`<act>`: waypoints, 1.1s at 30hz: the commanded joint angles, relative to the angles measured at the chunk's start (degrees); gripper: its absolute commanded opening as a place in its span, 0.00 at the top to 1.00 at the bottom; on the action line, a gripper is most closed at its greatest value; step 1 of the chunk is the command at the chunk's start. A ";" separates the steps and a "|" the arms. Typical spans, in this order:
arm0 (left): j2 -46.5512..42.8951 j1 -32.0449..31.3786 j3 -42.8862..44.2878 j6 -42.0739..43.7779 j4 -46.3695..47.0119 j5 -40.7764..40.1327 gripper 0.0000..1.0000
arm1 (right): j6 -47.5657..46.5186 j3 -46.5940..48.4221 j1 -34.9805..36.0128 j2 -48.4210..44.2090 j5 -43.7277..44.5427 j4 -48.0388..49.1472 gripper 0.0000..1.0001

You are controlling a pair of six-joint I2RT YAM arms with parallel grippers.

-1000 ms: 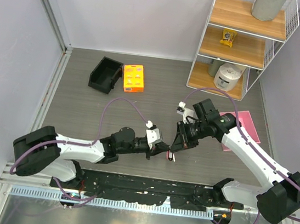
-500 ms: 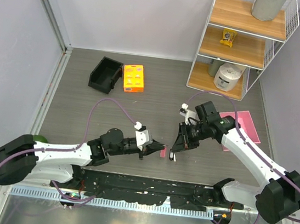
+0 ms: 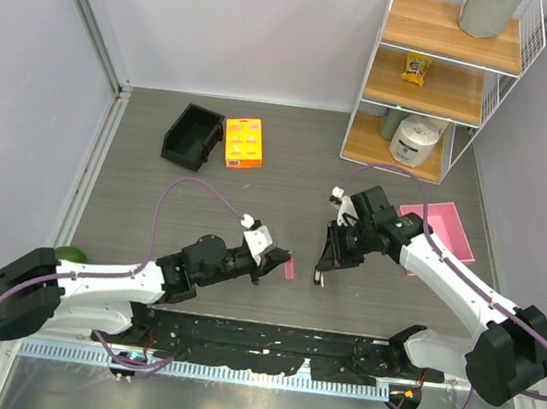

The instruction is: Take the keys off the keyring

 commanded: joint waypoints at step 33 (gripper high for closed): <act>-23.41 19.15 30.20 -23.84 -70.13 -37.06 0.00 | 0.14 7.55 0.11 -32.61 52.46 11.66 0.04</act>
